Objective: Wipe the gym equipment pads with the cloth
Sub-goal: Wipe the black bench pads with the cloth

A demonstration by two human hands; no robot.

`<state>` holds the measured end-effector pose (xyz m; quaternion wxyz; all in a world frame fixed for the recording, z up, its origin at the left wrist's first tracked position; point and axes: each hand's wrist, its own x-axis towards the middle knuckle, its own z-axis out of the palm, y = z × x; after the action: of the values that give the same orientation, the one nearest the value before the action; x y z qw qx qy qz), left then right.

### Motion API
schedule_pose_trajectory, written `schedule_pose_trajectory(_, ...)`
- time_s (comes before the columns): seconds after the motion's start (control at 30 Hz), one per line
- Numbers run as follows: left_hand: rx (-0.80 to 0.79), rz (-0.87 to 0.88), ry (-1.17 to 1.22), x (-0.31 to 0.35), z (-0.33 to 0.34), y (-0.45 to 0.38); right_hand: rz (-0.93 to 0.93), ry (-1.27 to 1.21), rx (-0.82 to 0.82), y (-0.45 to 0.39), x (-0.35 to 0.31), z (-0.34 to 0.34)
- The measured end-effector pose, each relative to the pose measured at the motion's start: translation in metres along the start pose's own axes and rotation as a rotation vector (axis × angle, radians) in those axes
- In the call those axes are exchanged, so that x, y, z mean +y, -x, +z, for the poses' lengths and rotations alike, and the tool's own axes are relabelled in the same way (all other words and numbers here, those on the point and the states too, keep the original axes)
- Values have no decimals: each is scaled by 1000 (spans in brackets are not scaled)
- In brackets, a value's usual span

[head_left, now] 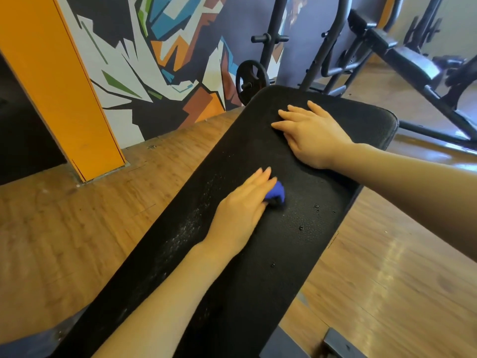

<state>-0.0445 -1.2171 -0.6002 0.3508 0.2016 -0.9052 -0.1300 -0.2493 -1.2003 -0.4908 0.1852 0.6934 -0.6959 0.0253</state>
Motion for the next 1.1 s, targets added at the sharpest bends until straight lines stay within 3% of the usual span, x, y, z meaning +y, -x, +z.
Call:
schedule_pose_trajectory(0.13, -68, 80, -39, -6, -5, 41, -22, 136, -16, 17, 7, -5)
schedule_pose_trajectory(0.27, -56, 162, -144, 2, 5, 1, 24, 133, -91, 22, 9, 0)
schedule_pose_trajectory(0.4, -10, 115, -148, 6, 11, -22, 32, 122, -118, 19, 10, 0)
schedule_pose_trajectory(0.63, -43, 135, -49, -6, 2, 39, 23, 127, -150, 21, 9, -2)
schedule_pose_trajectory(0.87, 37, 49, -75, 9, 16, -53, 42, 103, -112, 20, 11, 1)
schedule_pose_trajectory(1.1, -54, 103, -80, 1, 2, 23, 30, 89, -104, 20, 14, 3)
